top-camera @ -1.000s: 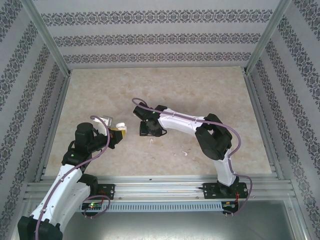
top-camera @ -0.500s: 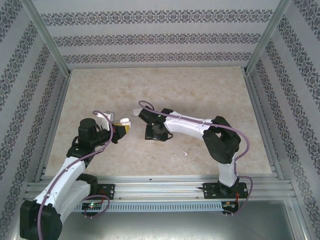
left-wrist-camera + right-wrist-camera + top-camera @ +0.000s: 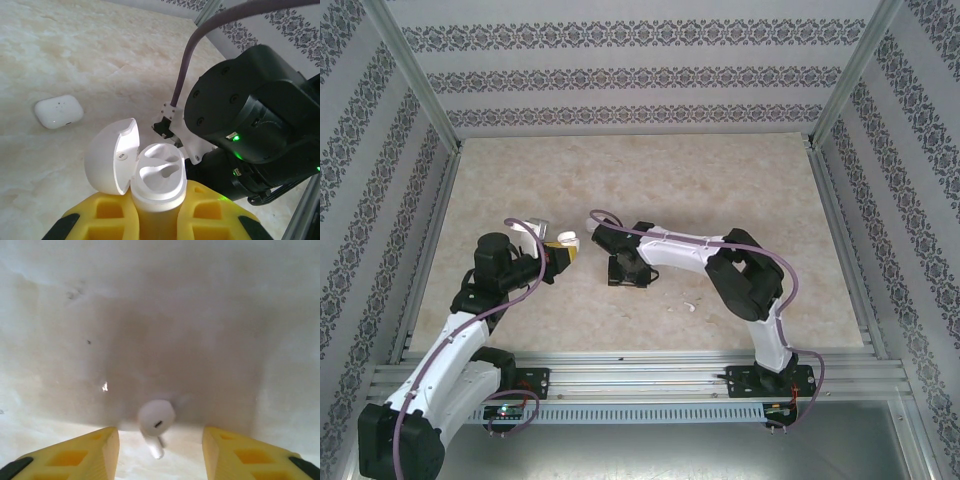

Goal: Insert wireless bluetooth earbuds into charging case

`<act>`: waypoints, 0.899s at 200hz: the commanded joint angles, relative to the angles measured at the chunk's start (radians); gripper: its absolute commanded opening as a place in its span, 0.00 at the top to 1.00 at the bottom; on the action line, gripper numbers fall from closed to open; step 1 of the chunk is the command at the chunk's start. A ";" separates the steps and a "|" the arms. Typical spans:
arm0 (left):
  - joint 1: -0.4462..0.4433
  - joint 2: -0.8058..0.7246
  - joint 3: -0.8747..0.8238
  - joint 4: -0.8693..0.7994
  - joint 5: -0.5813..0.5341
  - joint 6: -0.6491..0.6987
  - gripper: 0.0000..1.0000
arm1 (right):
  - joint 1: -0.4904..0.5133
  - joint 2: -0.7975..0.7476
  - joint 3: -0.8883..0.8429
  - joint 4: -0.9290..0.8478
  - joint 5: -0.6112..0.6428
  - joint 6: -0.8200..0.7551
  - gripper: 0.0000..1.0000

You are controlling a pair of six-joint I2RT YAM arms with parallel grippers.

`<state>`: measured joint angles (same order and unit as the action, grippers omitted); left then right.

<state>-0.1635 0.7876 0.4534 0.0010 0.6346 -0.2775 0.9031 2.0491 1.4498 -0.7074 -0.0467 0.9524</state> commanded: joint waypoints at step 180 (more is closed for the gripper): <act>-0.006 0.087 0.012 0.001 0.037 0.055 1.00 | -0.006 0.142 0.243 -0.149 0.003 -0.131 0.61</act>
<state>-0.1635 0.8818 0.4587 -0.0006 0.6365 -0.2386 0.9031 2.1750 1.6547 -0.8639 -0.0463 0.8520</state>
